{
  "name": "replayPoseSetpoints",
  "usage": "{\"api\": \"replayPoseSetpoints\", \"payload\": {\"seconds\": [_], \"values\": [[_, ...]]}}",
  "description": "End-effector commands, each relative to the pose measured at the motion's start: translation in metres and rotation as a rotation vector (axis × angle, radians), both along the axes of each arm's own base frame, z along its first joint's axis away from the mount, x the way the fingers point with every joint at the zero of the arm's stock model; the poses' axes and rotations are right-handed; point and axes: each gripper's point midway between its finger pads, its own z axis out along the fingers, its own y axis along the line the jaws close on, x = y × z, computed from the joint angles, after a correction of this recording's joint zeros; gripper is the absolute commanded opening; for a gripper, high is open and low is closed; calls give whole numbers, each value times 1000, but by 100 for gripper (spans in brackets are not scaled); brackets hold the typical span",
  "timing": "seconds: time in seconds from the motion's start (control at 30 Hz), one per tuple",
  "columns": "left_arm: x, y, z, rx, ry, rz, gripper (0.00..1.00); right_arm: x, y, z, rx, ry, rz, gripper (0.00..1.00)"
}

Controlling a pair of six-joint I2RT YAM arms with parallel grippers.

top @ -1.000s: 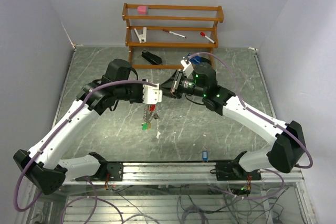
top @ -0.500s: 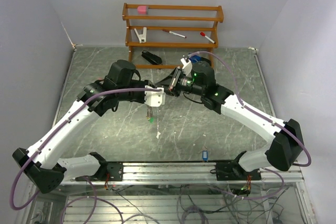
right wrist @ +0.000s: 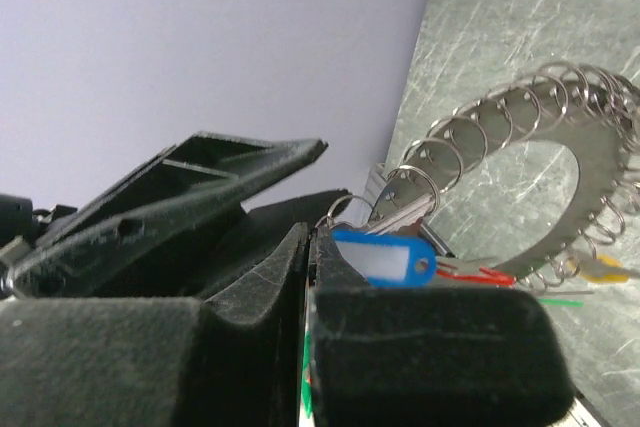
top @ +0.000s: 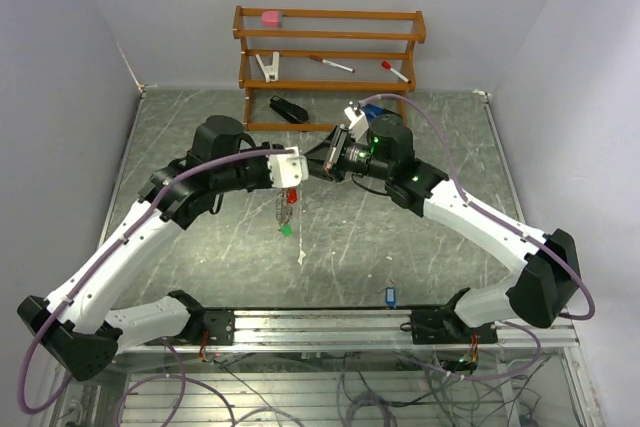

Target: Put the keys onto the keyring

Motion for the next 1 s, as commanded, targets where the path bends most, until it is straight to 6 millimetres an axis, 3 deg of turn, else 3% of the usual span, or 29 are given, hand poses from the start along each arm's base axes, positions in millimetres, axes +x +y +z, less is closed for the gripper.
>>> {"api": "replayPoseSetpoints", "payload": {"seconds": [0.0, 0.23, 0.5, 0.97], "values": [[8, 2, 24, -175, 9, 50, 39, -10, -8, 30, 50, -90, 45, 0], [2, 5, 19, -327, 147, 37, 40, -15, -14, 35, 45, -115, 75, 0], [-35, -22, 5, -377, 317, -191, 41, -21, -11, 37, 52, -131, 128, 0], [-37, -20, -4, -384, 332, -212, 35, -29, -11, 45, 65, -155, 175, 0]]}}
